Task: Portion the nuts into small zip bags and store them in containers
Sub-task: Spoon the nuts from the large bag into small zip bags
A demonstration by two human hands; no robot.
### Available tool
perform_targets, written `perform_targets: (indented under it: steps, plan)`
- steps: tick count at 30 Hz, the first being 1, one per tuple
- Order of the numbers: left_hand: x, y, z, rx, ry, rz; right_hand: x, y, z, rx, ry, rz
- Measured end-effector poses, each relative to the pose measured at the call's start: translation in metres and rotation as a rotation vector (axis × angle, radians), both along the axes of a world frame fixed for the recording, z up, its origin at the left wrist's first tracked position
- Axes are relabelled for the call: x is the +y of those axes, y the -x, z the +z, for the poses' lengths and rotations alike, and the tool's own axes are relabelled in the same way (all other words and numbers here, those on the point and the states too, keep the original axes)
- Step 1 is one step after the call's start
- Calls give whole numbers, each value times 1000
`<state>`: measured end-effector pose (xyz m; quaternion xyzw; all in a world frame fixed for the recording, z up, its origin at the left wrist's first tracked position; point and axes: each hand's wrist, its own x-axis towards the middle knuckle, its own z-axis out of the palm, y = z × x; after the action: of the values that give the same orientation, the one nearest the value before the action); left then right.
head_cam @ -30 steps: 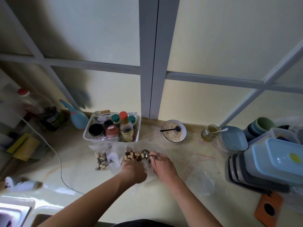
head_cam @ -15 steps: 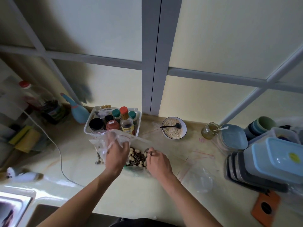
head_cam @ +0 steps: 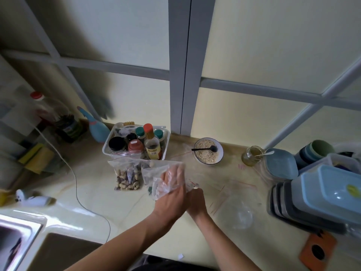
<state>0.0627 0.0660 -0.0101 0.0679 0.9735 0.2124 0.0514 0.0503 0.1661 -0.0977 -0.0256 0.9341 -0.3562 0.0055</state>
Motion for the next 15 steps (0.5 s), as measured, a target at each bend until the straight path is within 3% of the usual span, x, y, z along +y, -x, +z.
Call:
perform_targets:
  steps: [8, 12, 15]
  plan:
    - [36, -8, 1, 138, 23, -3, 19, -12, -31, -67, -168, -99]
    - [48, -14, 2, 180, 17, 32, 30, -16, -22, 82, -260, -87]
    - [53, -16, 6, 177, -135, 135, 46, -13, -19, 174, -126, -83]
